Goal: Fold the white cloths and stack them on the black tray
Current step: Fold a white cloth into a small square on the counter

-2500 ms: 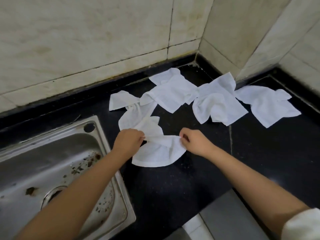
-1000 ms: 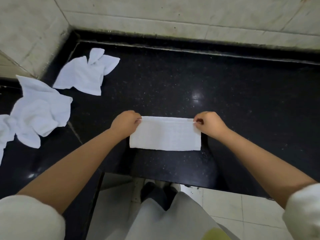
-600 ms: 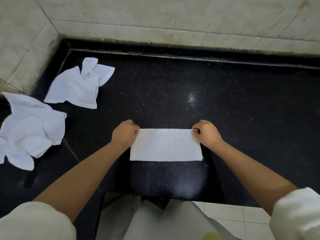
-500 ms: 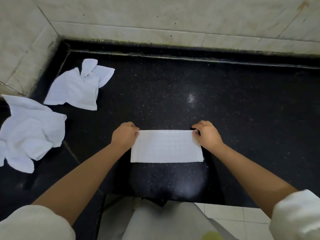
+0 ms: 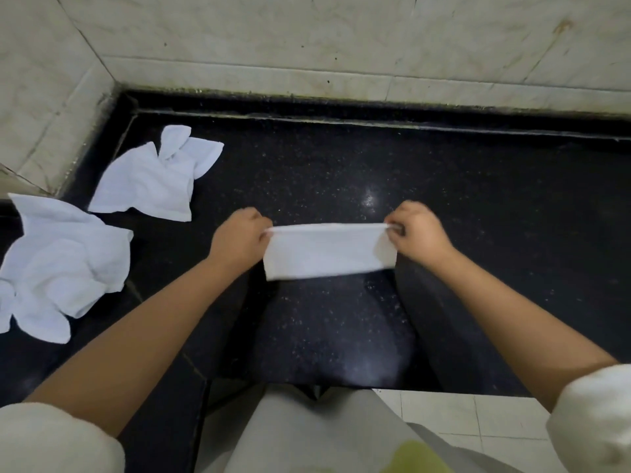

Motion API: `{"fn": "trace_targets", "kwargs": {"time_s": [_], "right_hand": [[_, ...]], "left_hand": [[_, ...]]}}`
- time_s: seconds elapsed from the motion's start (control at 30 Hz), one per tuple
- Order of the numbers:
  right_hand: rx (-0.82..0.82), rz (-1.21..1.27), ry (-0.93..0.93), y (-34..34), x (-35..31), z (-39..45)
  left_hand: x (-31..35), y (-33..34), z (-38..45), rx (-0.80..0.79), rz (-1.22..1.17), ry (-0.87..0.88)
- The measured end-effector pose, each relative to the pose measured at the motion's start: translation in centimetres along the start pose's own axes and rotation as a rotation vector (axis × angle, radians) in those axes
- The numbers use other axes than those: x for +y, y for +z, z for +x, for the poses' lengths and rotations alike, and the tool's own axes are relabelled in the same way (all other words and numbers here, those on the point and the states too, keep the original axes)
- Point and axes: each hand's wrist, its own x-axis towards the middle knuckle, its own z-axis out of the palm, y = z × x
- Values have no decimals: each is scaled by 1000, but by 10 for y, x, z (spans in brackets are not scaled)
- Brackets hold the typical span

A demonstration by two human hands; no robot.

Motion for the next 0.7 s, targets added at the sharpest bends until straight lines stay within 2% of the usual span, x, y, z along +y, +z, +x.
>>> {"fn": "trace_targets", "kwargs": {"time_s": [0.1,0.17,0.33,0.43,0.53,0.6,0.63,0.7], "right_hand": [[282,1,-116,-20,-1,-9],[333,-12,-152,-11,2,-25],[111,-162,-108,57,13,-90],[27,-196,-26,74,8,-111],[51,-177,81,70,2,-109],[59,-103,264,64,-7,-103],[32,-84,373,61,-11,-99],[-79,-112,550,60,-19,-92]], "left_hand": [[2,-19,-2,224,36,229],[1,-14,-11,217,77,316],[-11,40,-56,-113,221,387],[-15,60,-79,-234,204,360],[-16,57,-78,-170,161,325],[-7,54,-67,-89,131,292],[1,53,-60,-59,130,270],[21,56,-43,-96,142,157]]}}
